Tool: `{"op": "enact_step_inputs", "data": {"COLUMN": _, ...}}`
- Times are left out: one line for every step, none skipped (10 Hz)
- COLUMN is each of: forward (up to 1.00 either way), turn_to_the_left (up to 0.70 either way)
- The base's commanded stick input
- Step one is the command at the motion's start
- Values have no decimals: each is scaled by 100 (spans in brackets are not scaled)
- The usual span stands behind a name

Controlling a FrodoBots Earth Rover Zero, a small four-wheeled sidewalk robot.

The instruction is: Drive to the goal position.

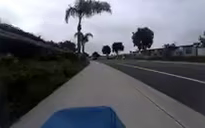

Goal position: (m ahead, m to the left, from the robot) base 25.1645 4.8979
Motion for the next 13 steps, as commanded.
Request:
{"op": "enact_step_inputs", "data": {"forward": 100, "turn_to_the_left": 27}}
{"op": "enact_step_inputs", "data": {"forward": 100, "turn_to_the_left": 27}}
{"op": "enact_step_inputs", "data": {"forward": 100, "turn_to_the_left": 27}}
{"op": "enact_step_inputs", "data": {"forward": 100, "turn_to_the_left": 0}}
{"op": "enact_step_inputs", "data": {"forward": 100, "turn_to_the_left": 0}}
{"op": "enact_step_inputs", "data": {"forward": 100, "turn_to_the_left": 0}}
{"op": "enact_step_inputs", "data": {"forward": 100, "turn_to_the_left": 0}}
{"op": "enact_step_inputs", "data": {"forward": 100, "turn_to_the_left": 0}}
{"op": "enact_step_inputs", "data": {"forward": 100, "turn_to_the_left": 0}}
{"op": "enact_step_inputs", "data": {"forward": 100, "turn_to_the_left": 0}}
{"op": "enact_step_inputs", "data": {"forward": 100, "turn_to_the_left": 0}}
{"op": "enact_step_inputs", "data": {"forward": 100, "turn_to_the_left": 0}}
{"op": "enact_step_inputs", "data": {"forward": 100, "turn_to_the_left": 0}}
